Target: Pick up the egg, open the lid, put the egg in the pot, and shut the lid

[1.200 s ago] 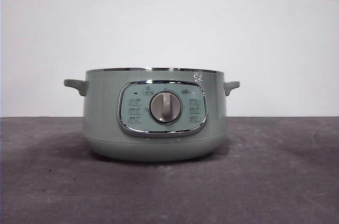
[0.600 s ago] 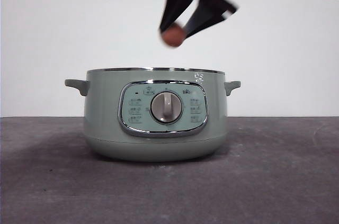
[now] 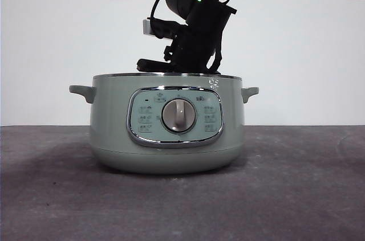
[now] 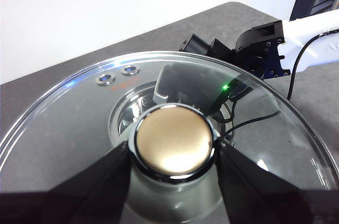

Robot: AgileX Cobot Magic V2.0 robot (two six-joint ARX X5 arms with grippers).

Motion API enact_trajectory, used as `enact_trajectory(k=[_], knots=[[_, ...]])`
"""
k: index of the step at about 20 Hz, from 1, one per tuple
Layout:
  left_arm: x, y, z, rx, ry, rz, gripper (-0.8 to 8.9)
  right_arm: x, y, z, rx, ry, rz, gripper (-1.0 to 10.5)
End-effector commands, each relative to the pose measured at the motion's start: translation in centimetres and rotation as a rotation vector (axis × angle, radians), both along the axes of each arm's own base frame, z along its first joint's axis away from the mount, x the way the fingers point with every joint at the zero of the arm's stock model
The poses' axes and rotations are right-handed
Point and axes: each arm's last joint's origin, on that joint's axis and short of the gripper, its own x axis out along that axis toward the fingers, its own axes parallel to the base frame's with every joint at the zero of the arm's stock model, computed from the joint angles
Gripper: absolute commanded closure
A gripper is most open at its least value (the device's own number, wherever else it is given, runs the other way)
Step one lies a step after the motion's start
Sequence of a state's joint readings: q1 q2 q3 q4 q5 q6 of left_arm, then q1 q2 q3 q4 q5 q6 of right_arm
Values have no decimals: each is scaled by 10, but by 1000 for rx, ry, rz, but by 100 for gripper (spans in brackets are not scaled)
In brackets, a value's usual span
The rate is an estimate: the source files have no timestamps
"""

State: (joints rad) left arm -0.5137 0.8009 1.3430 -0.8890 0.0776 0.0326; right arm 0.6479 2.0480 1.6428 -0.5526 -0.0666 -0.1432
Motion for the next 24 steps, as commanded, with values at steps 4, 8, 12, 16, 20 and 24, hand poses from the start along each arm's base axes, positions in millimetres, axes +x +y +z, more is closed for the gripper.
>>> enact_trajectory(k=[4, 8, 12, 16, 20, 24], knots=[[-5, 2, 12, -49, -73, -4, 822, 0, 4, -15, -45, 33, 4, 826], [4, -2, 10, -33, -52, -4, 822, -5, -1, 15, 13, -27, -27, 438], [20, -12, 6, -16, -23, -5, 822, -37, -37, 94, 9, -133, -152, 442], [56, -32, 1, 11, -28, -19, 822, -110, -113, 198, 111, -306, -363, 442], [108, -63, -20, 43, 13, -49, 822, -196, -172, 255, 275, -454, -389, 442], [153, -90, -50, 64, 76, -79, 822, -252, -209, 274, 374, -531, -403, 442]])
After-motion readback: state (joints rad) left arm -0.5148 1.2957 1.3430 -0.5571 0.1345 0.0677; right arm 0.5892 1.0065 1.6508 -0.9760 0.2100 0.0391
